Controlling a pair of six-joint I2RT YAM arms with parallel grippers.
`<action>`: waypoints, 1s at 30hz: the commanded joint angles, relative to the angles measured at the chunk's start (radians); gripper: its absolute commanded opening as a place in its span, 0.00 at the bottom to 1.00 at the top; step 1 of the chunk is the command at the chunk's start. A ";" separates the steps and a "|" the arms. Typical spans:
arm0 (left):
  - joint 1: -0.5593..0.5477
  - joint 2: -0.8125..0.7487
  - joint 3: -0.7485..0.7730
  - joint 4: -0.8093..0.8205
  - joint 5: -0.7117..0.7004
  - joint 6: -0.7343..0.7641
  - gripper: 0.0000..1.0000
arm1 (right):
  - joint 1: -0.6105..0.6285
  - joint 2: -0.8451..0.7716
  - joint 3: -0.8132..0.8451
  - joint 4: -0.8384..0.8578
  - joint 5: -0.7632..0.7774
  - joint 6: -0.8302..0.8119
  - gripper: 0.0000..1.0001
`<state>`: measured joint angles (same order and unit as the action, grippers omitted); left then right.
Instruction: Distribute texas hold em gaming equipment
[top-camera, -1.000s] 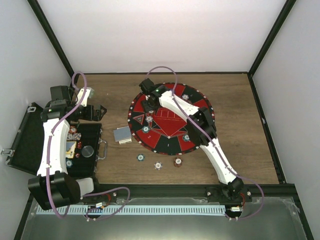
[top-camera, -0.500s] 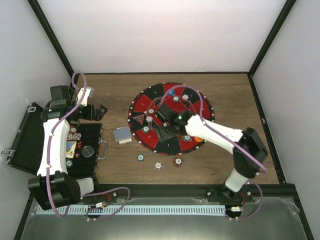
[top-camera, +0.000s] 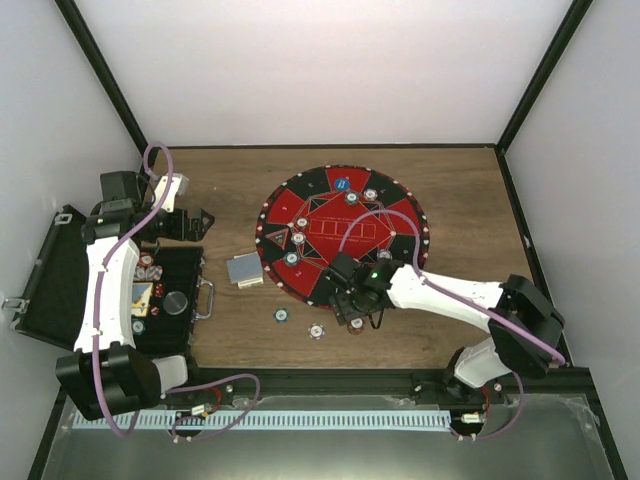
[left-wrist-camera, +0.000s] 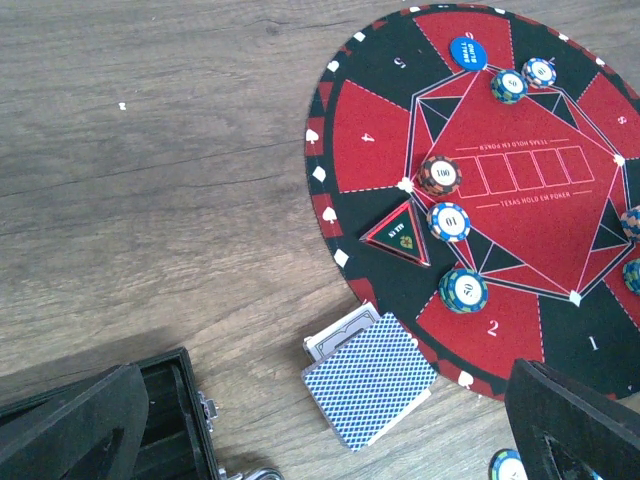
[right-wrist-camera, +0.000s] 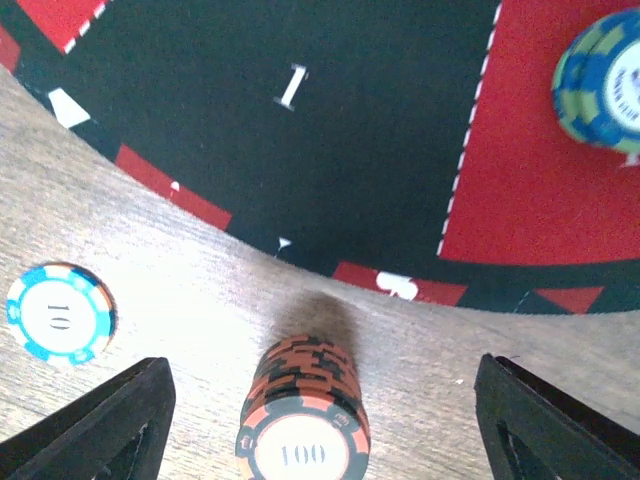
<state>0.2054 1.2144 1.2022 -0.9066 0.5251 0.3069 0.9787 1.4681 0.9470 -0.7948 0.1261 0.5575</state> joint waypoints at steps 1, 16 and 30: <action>0.006 -0.004 -0.001 0.014 0.012 -0.006 1.00 | 0.029 -0.020 -0.034 0.027 -0.027 0.025 0.83; 0.006 -0.013 0.006 0.005 0.003 -0.008 1.00 | 0.049 0.009 -0.094 0.065 -0.043 0.021 0.71; 0.006 -0.011 0.017 0.000 0.001 -0.006 1.00 | 0.052 0.036 -0.103 0.081 -0.026 0.019 0.58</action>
<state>0.2054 1.2144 1.2022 -0.9070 0.5205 0.3069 1.0229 1.4971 0.8497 -0.7261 0.0868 0.5694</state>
